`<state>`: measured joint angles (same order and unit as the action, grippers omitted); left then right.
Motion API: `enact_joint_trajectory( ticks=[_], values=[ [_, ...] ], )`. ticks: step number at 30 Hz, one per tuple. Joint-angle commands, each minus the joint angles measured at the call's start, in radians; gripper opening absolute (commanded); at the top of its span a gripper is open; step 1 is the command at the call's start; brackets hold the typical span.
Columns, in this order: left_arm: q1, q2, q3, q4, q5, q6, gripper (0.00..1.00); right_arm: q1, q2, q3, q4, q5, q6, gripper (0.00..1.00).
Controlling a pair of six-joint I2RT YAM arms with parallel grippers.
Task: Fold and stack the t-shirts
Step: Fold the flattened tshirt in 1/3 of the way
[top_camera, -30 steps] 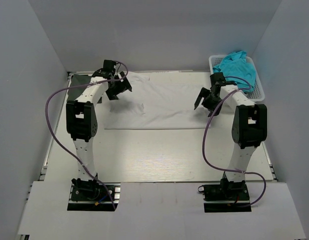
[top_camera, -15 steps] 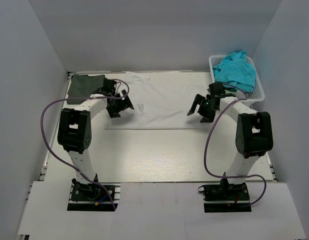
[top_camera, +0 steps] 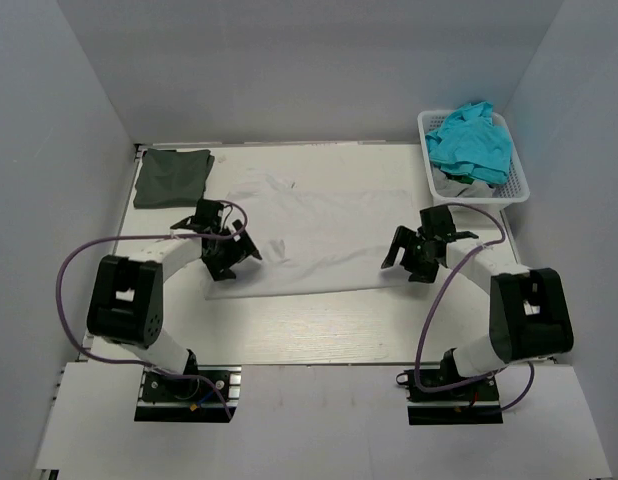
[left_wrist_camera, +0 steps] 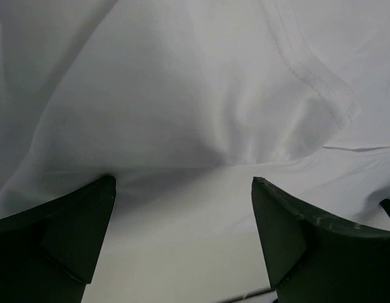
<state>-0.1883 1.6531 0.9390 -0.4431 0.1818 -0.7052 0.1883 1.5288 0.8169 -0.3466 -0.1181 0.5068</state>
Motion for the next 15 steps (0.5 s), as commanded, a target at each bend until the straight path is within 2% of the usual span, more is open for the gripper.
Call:
enact_joint_trajectory(
  ticks=[1, 2, 5, 6, 8, 12, 15],
  values=[
    [-0.005, -0.103, -0.198, -0.275, 0.014, -0.030, 1.00, 0.037, -0.071, -0.142, -0.115, 0.003, 0.038, 0.90],
    [-0.005, -0.198, -0.225, -0.302, 0.027, -0.039, 1.00, 0.048, -0.119, -0.160, -0.141, -0.002, 0.041, 0.90],
    [-0.005, -0.340, -0.270, -0.414, -0.011, -0.059, 1.00, 0.071, -0.226, -0.208, -0.198, -0.015, 0.047, 0.90],
    [-0.005, -0.414, -0.244, -0.433, -0.024, -0.059, 1.00, 0.076, -0.248, -0.206, -0.210, -0.026, 0.042, 0.90],
    [-0.005, -0.456, -0.195, -0.433, -0.039, -0.059, 1.00, 0.083, -0.305, -0.164, -0.229, -0.043, 0.029, 0.90],
    [-0.005, -0.412, 0.025, -0.408, -0.097, -0.019, 1.00, 0.083, -0.329, -0.044, -0.216, -0.068, 0.013, 0.90],
    [0.010, -0.291, 0.151, -0.340, -0.165, -0.019, 1.00, 0.076, -0.271, 0.092, -0.183, 0.002, 0.001, 0.90]
  ],
)
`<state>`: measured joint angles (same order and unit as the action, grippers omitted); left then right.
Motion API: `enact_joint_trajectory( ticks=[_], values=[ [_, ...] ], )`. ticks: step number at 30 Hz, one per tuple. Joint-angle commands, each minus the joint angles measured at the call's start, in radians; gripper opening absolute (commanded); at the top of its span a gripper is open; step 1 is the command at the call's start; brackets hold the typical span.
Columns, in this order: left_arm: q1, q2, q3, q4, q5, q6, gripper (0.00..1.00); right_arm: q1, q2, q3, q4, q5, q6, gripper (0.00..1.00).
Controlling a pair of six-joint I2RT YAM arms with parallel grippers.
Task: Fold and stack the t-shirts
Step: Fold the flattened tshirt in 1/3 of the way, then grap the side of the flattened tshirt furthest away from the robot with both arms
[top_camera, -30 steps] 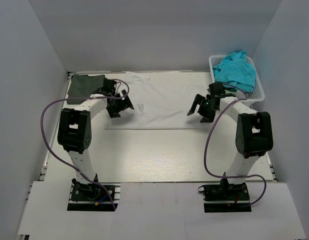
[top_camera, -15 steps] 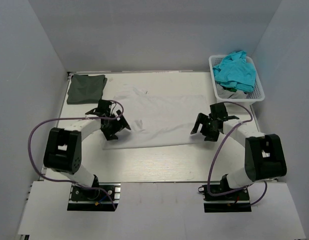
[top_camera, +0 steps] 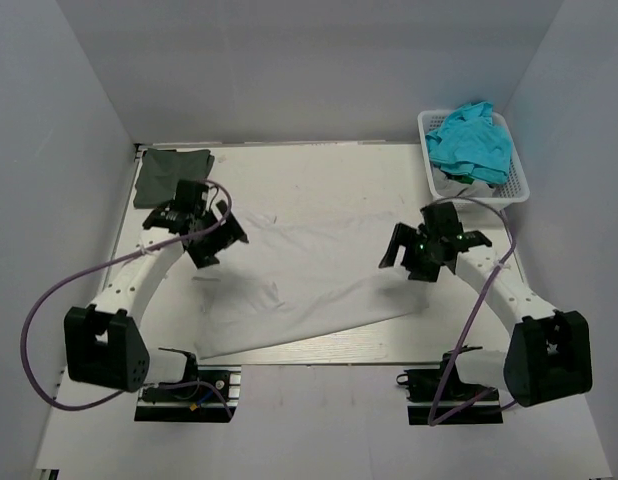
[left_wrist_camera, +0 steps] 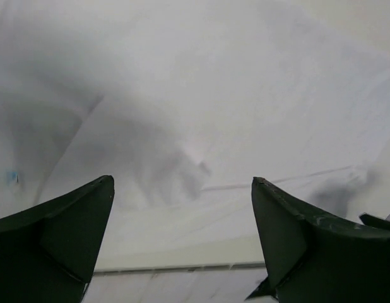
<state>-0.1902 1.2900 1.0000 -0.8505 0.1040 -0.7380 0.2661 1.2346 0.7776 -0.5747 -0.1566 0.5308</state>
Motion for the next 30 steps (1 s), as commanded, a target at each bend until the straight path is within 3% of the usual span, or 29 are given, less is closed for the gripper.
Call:
enact_joint_trajectory(
  ticks=[1, 6, 10, 12, 15, 21, 30],
  values=[
    [0.012, 0.113, 0.127, 0.068, -0.105, 0.028, 1.00, -0.001, 0.064, 0.182, 0.047, 0.066, -0.020, 0.90],
    [0.021, 0.475, 0.454, 0.065, -0.231, 0.055, 1.00, -0.010, 0.271, 0.402, 0.041, 0.233, -0.025, 0.90],
    [0.021, 0.758, 0.829, -0.105, -0.378, 0.055, 1.00, -0.015, 0.460, 0.554, 0.032, 0.403, -0.028, 0.90],
    [0.021, 0.881, 0.976, -0.143, -0.440, 0.055, 1.00, -0.019, 0.582, 0.655, 0.033, 0.428, -0.063, 0.90],
    [0.021, 0.962, 1.083, -0.144, -0.469, 0.055, 1.00, -0.019, 0.675, 0.796, 0.039, 0.433, -0.112, 0.90],
    [0.021, 1.032, 1.091, -0.108, -0.504, 0.055, 0.95, -0.028, 0.868, 1.006, 0.006, 0.411, -0.132, 0.90],
    [0.021, 1.042, 0.925, -0.084, -0.494, 0.015, 0.69, -0.039, 0.974, 1.085, 0.006, 0.394, -0.115, 0.90]
  ],
)
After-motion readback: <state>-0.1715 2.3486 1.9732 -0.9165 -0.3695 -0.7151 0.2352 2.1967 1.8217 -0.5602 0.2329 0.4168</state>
